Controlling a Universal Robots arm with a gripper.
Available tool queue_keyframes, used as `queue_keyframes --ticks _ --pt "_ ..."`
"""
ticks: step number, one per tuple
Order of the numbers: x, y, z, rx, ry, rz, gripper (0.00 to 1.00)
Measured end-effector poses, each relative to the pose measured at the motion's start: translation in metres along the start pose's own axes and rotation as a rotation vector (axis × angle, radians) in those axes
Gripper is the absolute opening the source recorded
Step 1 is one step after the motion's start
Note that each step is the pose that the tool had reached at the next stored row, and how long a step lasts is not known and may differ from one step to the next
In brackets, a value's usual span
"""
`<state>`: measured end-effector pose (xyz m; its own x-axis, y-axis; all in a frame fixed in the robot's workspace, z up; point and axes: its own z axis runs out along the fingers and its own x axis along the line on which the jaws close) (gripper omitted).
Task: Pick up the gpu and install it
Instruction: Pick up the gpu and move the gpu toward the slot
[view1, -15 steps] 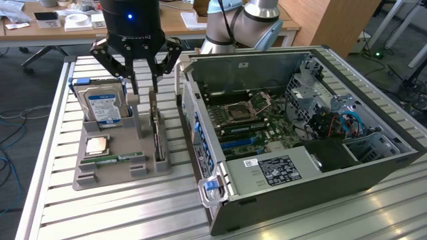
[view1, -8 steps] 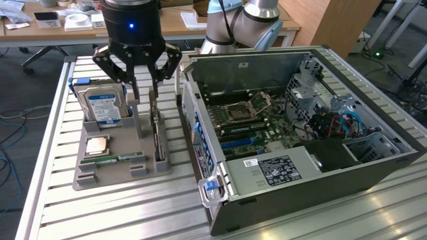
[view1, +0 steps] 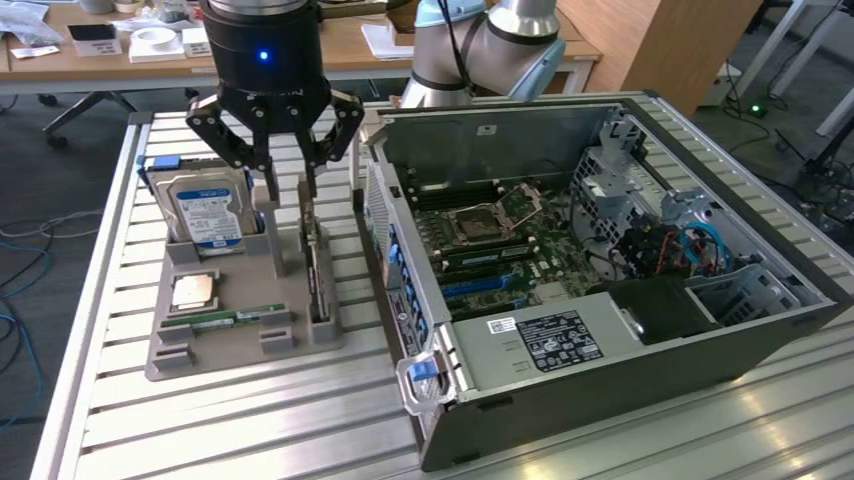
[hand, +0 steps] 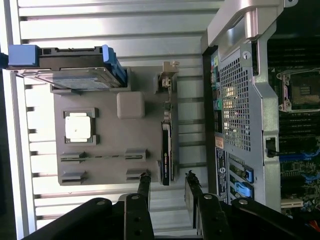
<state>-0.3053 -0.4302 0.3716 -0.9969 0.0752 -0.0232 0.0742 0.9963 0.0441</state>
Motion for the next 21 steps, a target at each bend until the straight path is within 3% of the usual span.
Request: queue_keyframes --ticks 5,18,21 --pt "0.0 0.0 0.0011 -0.0002 -0.0004 0.0 0.42" --pt "0.001 -0.0006 0.0241 0.0 -0.0001 0.0 0.42" --pt "0.001 -0.0006 0.0255 0.0002 0.0001 0.0 0.42"
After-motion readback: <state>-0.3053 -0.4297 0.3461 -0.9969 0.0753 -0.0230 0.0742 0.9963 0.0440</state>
